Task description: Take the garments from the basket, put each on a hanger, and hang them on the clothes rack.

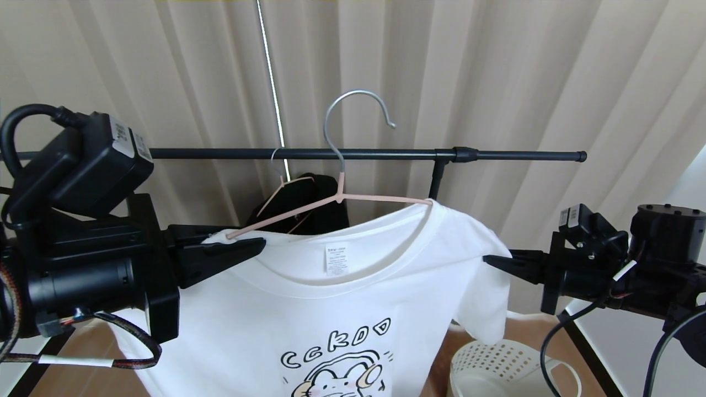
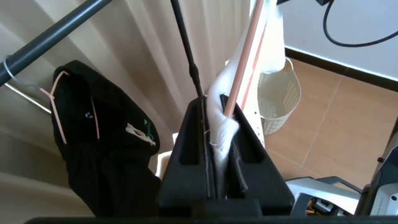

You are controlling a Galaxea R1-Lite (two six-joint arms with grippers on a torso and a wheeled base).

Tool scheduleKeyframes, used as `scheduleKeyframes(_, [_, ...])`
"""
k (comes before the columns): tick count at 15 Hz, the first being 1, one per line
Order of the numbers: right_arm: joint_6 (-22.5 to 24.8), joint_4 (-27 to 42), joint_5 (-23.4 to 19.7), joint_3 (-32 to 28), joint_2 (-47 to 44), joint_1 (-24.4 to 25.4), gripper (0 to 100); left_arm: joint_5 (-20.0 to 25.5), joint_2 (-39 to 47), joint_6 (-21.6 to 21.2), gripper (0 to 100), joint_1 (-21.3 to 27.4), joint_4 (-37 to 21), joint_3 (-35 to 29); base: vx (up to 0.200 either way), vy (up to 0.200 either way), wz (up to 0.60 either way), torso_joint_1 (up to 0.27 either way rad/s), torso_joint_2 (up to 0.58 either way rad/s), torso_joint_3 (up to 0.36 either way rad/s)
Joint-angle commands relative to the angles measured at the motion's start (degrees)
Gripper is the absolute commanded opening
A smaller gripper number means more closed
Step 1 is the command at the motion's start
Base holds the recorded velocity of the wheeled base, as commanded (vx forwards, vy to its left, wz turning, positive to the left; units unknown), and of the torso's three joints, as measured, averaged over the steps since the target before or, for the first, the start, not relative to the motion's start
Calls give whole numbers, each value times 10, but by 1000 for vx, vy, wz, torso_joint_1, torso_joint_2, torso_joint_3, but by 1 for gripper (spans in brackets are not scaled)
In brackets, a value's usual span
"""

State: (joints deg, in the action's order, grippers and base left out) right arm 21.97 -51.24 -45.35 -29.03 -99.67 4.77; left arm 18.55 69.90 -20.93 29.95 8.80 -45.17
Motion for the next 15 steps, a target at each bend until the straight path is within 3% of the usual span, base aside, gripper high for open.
scheduleKeyframes(1, [0, 0, 0, -2, -1, -3, 0, 0, -7, 0, 0, -1, 0, 4, 0, 0, 0, 0, 0, 0])
scheduleKeyframes(11, [0, 0, 1, 2, 4, -1, 0, 0, -6, 7, 0, -13, 0, 8, 0, 0, 0, 0, 0, 0])
scheduleKeyframes(12, [0, 0, 1, 3, 4, -1, 100, 0, -6, 7, 0, -14, 0, 9, 0, 0, 0, 0, 0, 0])
scheduleKeyframes(15, [1, 0, 1, 3, 5, -1, 100, 0, -5, 7, 0, -32, 0, 10, 0, 0, 0, 0, 0, 0])
